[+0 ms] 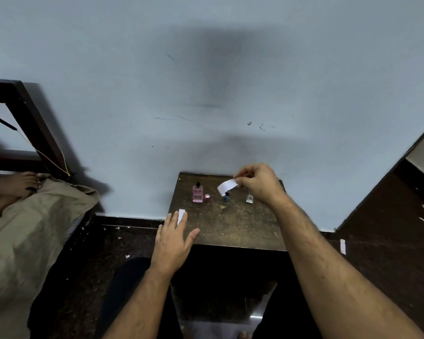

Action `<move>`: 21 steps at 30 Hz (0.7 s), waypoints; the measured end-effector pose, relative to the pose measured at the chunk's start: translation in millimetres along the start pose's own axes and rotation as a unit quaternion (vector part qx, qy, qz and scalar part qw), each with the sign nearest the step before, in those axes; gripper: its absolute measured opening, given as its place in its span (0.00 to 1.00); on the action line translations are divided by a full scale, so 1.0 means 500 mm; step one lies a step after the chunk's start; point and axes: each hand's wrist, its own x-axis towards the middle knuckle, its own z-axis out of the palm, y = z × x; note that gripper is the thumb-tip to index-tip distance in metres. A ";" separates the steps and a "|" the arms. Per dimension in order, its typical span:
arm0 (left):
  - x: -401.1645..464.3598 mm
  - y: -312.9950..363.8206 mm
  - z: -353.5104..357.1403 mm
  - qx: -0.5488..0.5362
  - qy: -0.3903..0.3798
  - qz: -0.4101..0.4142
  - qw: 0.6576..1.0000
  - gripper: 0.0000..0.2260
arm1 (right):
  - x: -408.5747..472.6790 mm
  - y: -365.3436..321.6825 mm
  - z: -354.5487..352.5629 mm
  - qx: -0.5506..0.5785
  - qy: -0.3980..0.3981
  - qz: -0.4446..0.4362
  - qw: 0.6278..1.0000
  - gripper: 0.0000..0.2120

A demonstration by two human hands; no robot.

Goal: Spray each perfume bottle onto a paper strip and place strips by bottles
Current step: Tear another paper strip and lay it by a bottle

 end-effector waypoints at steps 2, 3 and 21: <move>0.001 -0.002 0.000 -0.001 -0.001 -0.001 1.000 0.40 | -0.001 -0.005 -0.008 0.077 -0.015 -0.009 0.997 0.05; 0.002 -0.003 0.001 0.000 0.000 -0.003 1.000 0.40 | -0.003 -0.011 -0.015 0.138 -0.032 -0.015 0.990 0.04; 0.001 0.004 -0.009 -0.217 0.052 -0.066 0.972 0.14 | 0.019 0.081 0.017 0.141 -0.125 0.027 0.982 0.02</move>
